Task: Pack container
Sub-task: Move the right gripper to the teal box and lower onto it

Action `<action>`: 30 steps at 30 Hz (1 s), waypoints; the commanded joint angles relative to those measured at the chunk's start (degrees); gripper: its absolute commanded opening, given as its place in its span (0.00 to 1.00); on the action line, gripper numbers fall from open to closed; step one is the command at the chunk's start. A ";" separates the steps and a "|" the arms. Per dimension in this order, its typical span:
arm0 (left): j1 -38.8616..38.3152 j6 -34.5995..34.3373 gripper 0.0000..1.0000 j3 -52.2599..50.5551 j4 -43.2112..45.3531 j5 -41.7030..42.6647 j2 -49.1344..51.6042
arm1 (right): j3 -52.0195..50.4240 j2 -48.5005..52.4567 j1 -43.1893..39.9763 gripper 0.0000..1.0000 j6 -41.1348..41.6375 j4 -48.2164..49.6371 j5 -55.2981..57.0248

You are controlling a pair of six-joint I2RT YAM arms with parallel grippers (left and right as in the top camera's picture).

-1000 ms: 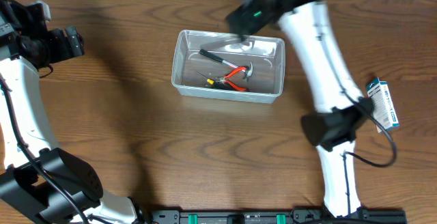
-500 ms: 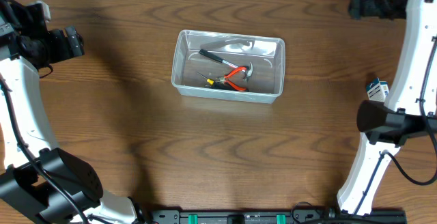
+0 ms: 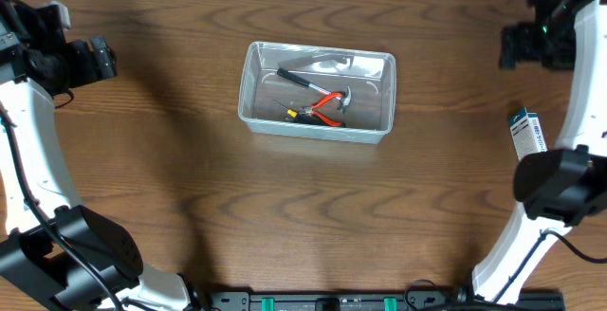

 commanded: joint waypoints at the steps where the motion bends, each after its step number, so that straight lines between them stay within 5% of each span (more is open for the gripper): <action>1: 0.00 -0.33 0.98 0.81 -0.15 0.74 0.02 | -6.27 -3.21 -6.01 0.89 -3.63 1.92 -3.15; 9: 0.00 -0.33 0.98 0.81 -0.15 0.74 0.02 | -24.65 -11.37 -16.28 0.95 -10.47 11.93 -13.35; 19: 0.00 -0.33 0.98 0.81 -0.15 0.74 0.02 | -45.44 -14.71 -16.94 0.93 -16.44 28.39 -13.40; 30: 0.00 -0.33 0.98 0.81 -0.15 0.74 0.02 | -49.75 -14.14 -16.17 0.89 -22.73 36.57 -9.40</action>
